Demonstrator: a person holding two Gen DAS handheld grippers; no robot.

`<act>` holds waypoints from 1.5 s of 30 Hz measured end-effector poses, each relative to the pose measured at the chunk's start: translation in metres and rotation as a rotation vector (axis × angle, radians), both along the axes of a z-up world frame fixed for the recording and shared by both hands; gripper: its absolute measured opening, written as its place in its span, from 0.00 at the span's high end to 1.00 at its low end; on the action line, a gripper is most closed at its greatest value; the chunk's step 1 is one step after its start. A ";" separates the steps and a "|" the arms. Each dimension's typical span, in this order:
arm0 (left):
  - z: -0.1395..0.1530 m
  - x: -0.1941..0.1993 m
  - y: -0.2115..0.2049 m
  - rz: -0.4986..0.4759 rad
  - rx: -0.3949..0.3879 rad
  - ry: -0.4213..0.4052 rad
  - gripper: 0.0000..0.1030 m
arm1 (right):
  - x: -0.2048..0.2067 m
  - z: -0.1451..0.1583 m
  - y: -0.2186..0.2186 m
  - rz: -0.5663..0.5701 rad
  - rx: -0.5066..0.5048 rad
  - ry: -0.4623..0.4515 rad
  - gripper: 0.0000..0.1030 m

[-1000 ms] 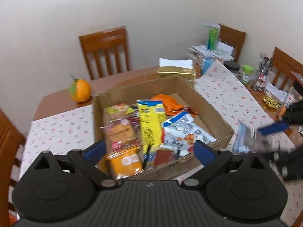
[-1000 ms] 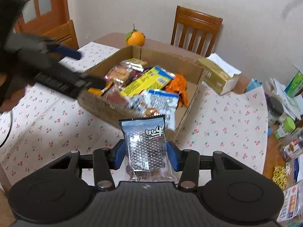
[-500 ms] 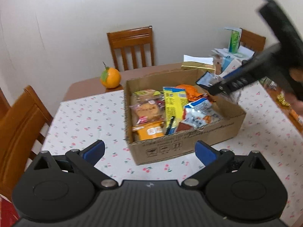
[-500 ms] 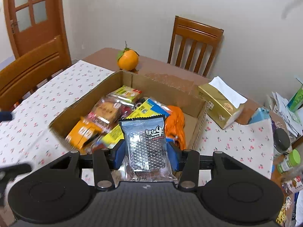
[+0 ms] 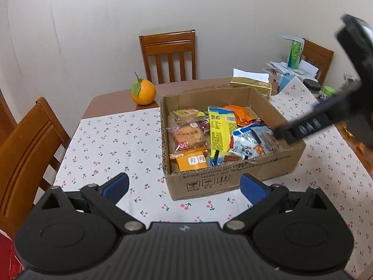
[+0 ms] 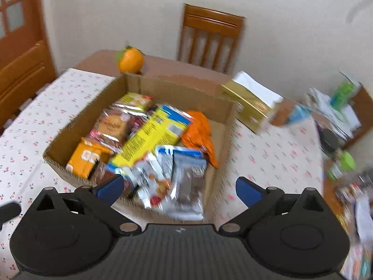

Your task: Organize snacks

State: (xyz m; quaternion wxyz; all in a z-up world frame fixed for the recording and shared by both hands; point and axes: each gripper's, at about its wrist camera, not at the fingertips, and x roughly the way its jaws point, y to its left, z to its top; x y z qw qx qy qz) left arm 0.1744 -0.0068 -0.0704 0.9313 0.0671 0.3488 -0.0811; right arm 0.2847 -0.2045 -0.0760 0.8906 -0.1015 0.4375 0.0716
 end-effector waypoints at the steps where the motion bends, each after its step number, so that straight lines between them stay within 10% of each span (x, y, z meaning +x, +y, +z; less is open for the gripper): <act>1: 0.002 0.001 0.000 0.002 -0.003 0.002 0.02 | -0.006 0.002 0.000 -0.035 -0.012 0.012 0.00; 15: 0.050 0.014 -0.002 0.116 -0.034 0.099 0.02 | -0.065 0.047 -0.001 -0.281 0.030 0.047 0.00; 45: 0.078 0.004 -0.008 0.143 -0.033 0.066 0.02 | -0.090 0.091 0.003 -0.285 0.101 -0.044 0.00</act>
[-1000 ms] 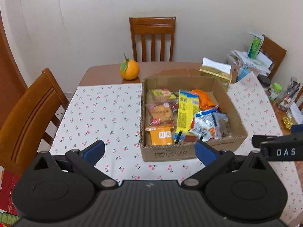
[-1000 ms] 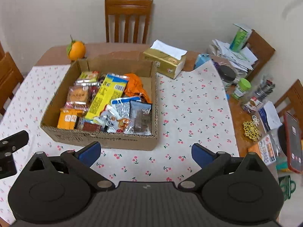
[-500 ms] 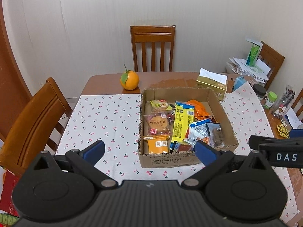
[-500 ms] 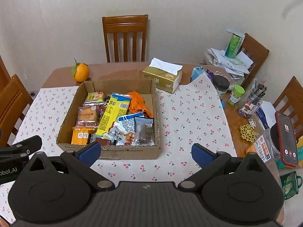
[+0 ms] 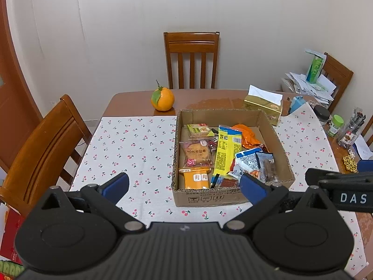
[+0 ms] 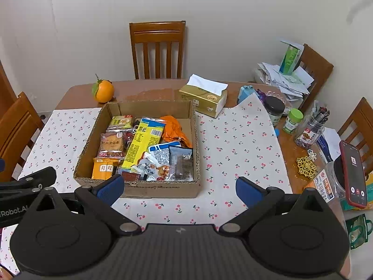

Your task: Organize snacks

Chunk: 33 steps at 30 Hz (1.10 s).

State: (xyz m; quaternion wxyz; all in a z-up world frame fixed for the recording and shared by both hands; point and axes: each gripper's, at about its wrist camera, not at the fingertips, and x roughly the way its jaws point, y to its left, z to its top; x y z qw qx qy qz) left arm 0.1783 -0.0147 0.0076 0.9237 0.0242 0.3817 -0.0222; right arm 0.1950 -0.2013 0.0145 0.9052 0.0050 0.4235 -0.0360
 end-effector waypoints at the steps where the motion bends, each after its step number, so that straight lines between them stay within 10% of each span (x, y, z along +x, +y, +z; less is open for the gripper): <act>1: 0.000 0.000 0.000 0.001 0.001 0.001 0.02 | 0.000 0.000 0.001 0.003 -0.002 -0.001 0.00; 33: 0.001 0.004 0.000 0.005 0.004 0.000 0.02 | 0.004 -0.001 0.002 0.008 -0.002 0.001 0.00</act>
